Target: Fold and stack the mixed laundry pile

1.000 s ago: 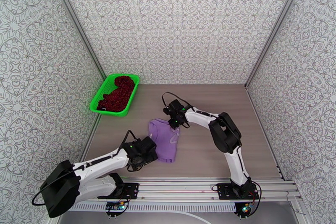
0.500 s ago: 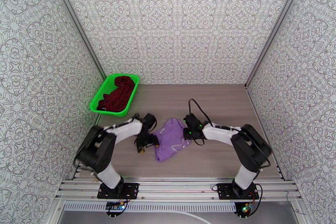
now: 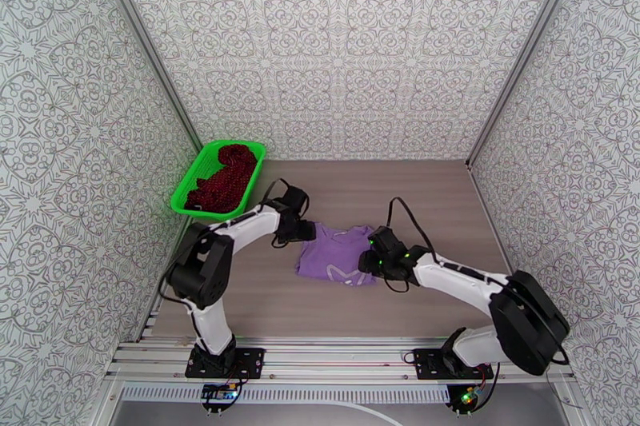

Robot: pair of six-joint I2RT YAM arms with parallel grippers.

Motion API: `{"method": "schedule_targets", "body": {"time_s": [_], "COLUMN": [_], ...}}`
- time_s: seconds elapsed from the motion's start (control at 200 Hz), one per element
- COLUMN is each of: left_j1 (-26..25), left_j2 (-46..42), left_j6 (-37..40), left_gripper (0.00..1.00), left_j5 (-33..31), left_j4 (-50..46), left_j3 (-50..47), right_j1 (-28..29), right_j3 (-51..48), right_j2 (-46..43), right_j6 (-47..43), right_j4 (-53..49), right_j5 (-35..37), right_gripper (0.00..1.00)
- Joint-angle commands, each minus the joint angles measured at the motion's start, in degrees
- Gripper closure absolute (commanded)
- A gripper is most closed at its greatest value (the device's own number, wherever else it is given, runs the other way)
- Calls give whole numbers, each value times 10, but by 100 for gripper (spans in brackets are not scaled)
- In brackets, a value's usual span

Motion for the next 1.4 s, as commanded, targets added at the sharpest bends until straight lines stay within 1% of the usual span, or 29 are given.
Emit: {"method": "schedule_targets", "body": {"time_s": [0.0, 0.06, 0.13, 0.18, 0.265, 0.32, 0.37, 0.57, 0.585, 0.69, 0.745, 0.785, 0.81, 0.835, 0.87, 0.88, 0.89, 0.92, 0.97, 0.985, 1.09, 1.19, 1.265, 1.395], "left_j1": [4, -1, -16, -28, -44, -50, -51, -57, -57, -62, -68, -73, -75, -78, -81, -81, -82, -83, -84, -83, -72, -48, -25, 10], "left_j2": [-67, -77, -76, -68, -44, -28, -13, 29, 33, 63, 78, 87, 93, 100, 107, 110, 112, 116, 121, 122, 124, 130, 150, 204], "left_j6": [-2, -10, -15, -19, -31, -42, -50, -71, -72, -81, -89, -95, -99, -102, -106, -108, -109, -113, -118, -119, -119, -112, -98, -68], "left_gripper": [29, 28, 20, 17, 16, 16, 17, 25, 26, 33, 38, 41, 45, 51, 62, 65, 70, 82, 96, 100, 100, 100, 100, 100], "left_j5": [-85, -77, -56, -36, -4, 4, 12, 56, 60, 90, 104, 111, 116, 120, 126, 127, 129, 131, 132, 132, 129, 128, 132, 130], "left_j4": [-65, -81, -82, -73, -48, -29, -15, 54, 59, 96, 114, 127, 135, 143, 153, 155, 157, 163, 171, 173, 179, 177, 167, 135], "left_j3": [30, 30, 24, 17, 2, -11, -22, -64, -65, -78, -83, -86, -88, -89, -92, -92, -92, -93, -94, -94, -82, -52, -10, 89], "right_j1": [-24, -38, -53, -62, -71, -72, -72, -72, -72, -72, -72, -72, -72, -72, -71, -72, -72, -72, -72, -73, -82, -108, -130, -162], "right_j3": [28, 34, 40, 45, 50, 50, 48, 33, 34, 31, 27, 25, 23, 21, 19, 18, 18, 18, 23, 25, 49, 81, 121, 219], "right_j2": [-9, 1, 21, 39, 73, 92, 110, 160, 167, 181, 183, 182, 182, 180, 178, 177, 177, 177, 177, 177, 182, 189, 205, 265], "right_j6": [-41, -53, -64, -69, -72, -71, -66, -52, -51, -44, -41, -38, -38, -36, -36, -36, -36, -37, -43, -46, -67, -94, -119, -158], "right_j4": [-41, -37, -34, -29, -18, -6, 9, 58, 60, 72, 75, 77, 79, 80, 83, 83, 83, 83, 79, 76, 64, 68, 68, 54], "right_j5": [10, -5, -23, -34, -54, -65, -81, -126, -129, -135, -135, -135, -134, -134, -132, -131, -131, -128, -121, -119, -99, -89, -92, -97], "right_gripper": [30, 23, 18, 17, 17, 20, 27, 40, 42, 52, 57, 63, 66, 70, 76, 79, 80, 87, 100, 100, 100, 100, 100, 100]}}
